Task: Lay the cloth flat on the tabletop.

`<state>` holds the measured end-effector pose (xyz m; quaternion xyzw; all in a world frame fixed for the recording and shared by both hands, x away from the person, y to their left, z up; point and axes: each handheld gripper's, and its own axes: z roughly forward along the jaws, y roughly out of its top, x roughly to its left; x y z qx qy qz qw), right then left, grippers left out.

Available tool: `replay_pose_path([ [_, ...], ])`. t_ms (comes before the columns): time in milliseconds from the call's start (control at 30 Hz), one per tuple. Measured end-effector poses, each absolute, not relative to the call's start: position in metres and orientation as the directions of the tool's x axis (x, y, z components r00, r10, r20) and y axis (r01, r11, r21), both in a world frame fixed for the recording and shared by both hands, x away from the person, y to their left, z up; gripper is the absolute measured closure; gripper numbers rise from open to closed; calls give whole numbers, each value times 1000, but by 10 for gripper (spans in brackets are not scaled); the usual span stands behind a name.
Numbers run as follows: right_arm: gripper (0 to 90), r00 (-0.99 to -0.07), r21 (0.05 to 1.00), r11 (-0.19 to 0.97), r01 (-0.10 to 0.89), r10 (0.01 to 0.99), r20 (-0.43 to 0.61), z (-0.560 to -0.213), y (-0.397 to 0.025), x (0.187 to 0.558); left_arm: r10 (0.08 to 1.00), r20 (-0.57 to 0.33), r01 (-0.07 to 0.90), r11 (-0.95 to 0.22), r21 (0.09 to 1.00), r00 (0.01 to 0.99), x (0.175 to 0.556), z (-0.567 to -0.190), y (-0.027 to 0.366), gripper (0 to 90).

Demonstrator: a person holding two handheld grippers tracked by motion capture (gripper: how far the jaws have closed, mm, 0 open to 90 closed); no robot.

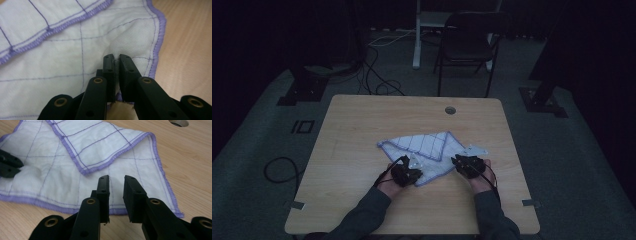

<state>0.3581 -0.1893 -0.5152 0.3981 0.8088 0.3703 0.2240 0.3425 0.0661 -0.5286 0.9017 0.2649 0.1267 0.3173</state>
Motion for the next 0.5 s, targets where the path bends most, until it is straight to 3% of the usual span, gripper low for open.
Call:
replay_pose_path([
  [167,754,-591,783,407,470,804,-63,-514,-185,355,520,30,386,-670,634,854,330,-529,57,831],
  [267,747,-600,783,411,467,798,-61,-515,-182,352,487,1,370,-666,648,874,324,-527,49,758],
  [333,732,-602,783,407,471,797,-52,-518,-179,348,487,-2,365,-653,664,874,324,-523,48,711],
  [500,690,-622,776,418,472,782,-42,-526,-169,336,526,24,366,-625,689,850,334,-508,53,706],
])
